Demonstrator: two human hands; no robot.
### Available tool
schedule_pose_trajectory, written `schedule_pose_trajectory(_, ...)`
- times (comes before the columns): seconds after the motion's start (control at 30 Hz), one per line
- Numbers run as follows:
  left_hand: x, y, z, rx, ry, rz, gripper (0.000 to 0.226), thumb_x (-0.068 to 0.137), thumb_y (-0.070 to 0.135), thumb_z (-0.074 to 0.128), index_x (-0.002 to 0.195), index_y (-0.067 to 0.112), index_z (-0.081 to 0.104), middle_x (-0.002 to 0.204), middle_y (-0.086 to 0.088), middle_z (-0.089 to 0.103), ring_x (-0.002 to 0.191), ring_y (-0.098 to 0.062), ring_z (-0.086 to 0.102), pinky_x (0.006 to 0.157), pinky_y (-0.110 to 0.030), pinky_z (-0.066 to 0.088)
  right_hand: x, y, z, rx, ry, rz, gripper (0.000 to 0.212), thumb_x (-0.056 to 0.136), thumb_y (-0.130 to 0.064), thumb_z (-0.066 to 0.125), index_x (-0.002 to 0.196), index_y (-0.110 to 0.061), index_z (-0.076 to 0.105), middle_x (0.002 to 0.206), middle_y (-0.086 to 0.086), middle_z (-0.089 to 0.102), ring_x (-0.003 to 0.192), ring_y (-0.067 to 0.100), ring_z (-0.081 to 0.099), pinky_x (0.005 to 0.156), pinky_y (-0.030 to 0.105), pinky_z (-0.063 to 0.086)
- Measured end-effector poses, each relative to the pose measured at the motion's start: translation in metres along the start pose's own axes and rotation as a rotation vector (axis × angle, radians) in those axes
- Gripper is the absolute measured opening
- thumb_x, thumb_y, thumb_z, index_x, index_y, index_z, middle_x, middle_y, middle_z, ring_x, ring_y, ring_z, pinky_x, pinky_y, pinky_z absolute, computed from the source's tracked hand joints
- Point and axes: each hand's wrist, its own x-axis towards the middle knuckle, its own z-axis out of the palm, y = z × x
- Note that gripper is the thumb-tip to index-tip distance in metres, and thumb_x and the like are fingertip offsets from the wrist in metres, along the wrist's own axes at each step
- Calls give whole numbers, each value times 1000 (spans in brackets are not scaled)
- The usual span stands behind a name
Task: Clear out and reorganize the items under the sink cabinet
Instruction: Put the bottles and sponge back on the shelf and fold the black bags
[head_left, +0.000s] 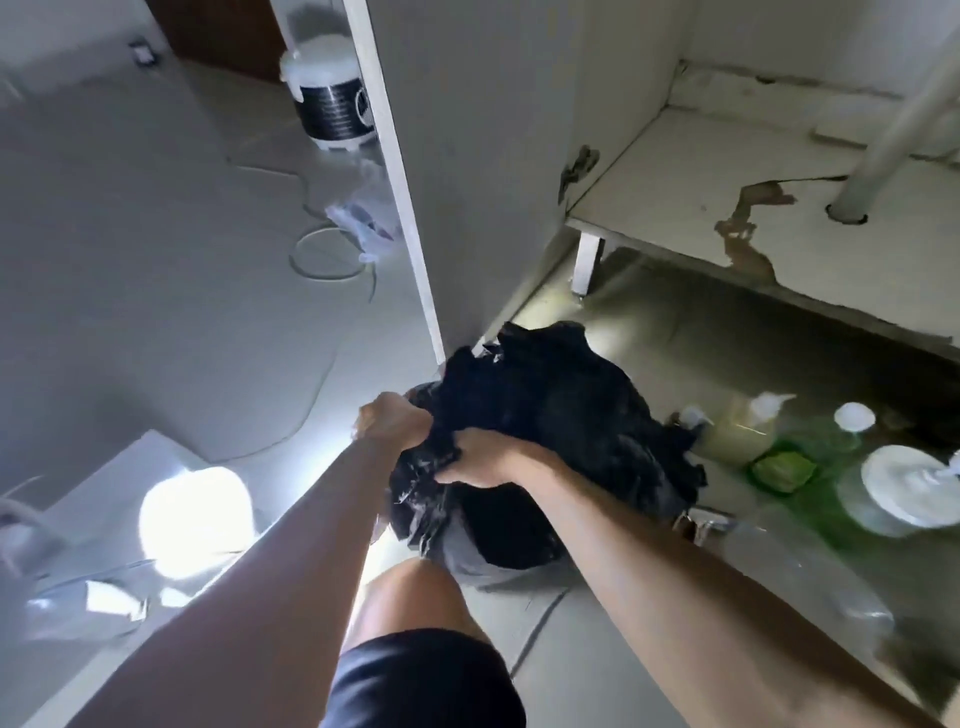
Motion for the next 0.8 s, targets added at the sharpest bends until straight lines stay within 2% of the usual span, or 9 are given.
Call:
schedule_pose_trajectory(0.07,8,-11,8,28,-44,-19,10,84,15,57,82,5,55,73,-5,50,64,-17,51,50,-22,38,-14,17,-13,-14,162,-1,22,88,-28,61,105,-16,63,104,1,64,89,17,56,69,24,42)
schedule_pose_trajectory(0.2,22,-20,26,31,-93,27,33,88,32,61,66,15,43,66,0,43,56,-11,39,49,-22,30,-53,86,-54,99,949,162,45,85,-26,68,124,-10,53,116,7,60,101,23,60,87,29,47)
schedule_pose_trajectory(0.23,24,-22,31,35,-110,36,35,87,40,62,69,16,44,70,1,46,60,-11,43,53,-22,35,-59,104,-58,117,972,280,57,83,-31,69,130,-10,46,117,7,57,101,23,58,89,31,47)
schedule_pose_trajectory(0.3,28,-24,40,66,-177,45,43,83,50,63,99,11,54,99,-7,59,87,-19,57,76,-28,46,-62,127,-51,128,747,513,69,81,-39,66,137,-14,35,108,7,57,89,22,58,79,31,52)
schedule_pose_trajectory(0.33,31,-26,45,98,-196,47,65,81,56,63,123,7,49,123,-12,56,108,-26,56,90,-34,46,-62,127,-41,91,592,590,66,84,-38,62,138,-14,33,100,9,58,82,23,57,71,31,52)
schedule_pose_trajectory(0.43,39,-24,62,131,-231,34,104,73,71,59,148,10,22,154,-13,29,139,-35,33,110,-49,35,-44,118,-6,121,449,594,58,91,-39,54,141,-17,36,127,15,56,111,32,55,88,32,46)
schedule_pose_trajectory(0.5,42,-17,72,149,-252,43,107,70,76,57,150,15,19,155,-12,27,140,-36,31,110,-51,35,-21,108,15,388,504,515,50,90,-37,57,136,-20,45,133,10,55,120,31,52,94,30,42)
schedule_pose_trajectory(0.63,44,-5,84,161,-261,110,95,72,72,52,148,24,22,148,-10,38,130,-34,43,104,-50,42,14,88,41,813,438,288,27,89,-8,53,112,-19,63,116,6,65,109,24,58,91,28,44)
schedule_pose_trajectory(0.8,49,0,84,201,-234,106,82,77,52,58,146,22,26,145,-16,38,126,-38,44,101,-51,44,-23,96,15,758,487,47,23,86,-1,58,91,-21,67,101,4,71,100,18,65,91,31,51)
